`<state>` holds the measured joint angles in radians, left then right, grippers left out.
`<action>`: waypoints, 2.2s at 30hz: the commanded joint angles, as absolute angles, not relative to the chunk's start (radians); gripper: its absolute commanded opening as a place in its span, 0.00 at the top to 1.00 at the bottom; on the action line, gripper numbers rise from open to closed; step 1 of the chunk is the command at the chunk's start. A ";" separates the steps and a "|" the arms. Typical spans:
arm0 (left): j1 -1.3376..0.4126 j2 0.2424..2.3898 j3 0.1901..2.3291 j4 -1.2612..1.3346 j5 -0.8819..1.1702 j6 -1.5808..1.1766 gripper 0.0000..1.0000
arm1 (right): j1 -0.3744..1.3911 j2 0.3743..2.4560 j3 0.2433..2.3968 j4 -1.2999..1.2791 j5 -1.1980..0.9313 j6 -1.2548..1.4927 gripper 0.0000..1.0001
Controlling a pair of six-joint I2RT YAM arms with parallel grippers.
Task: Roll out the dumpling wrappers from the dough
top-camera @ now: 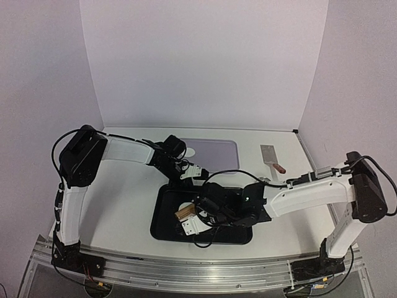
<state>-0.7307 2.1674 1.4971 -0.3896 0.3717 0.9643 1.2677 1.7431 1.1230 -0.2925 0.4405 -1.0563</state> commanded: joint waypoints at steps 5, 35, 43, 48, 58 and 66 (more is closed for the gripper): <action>-0.737 2.197 1.466 -0.393 0.294 1.053 1.00 | 1.238 1.927 1.181 -0.563 0.304 -1.053 1.00; -0.733 2.193 1.463 -0.381 0.299 1.053 1.00 | 1.247 1.961 1.164 -0.634 0.307 -1.015 1.00; -0.733 2.186 1.461 -0.381 0.305 1.054 1.00 | 1.297 1.899 1.086 -0.659 0.305 -0.938 1.00; -0.733 2.186 1.456 -0.373 0.305 1.051 1.00 | 1.336 1.856 1.037 -0.702 0.305 -0.888 1.00; -0.734 2.182 1.456 -0.381 0.303 1.044 1.00 | 1.269 2.025 1.215 -0.648 0.294 -0.961 1.00; -0.733 2.188 1.458 -0.376 0.313 1.036 1.00 | 1.376 1.906 1.041 -0.683 0.282 -0.816 1.00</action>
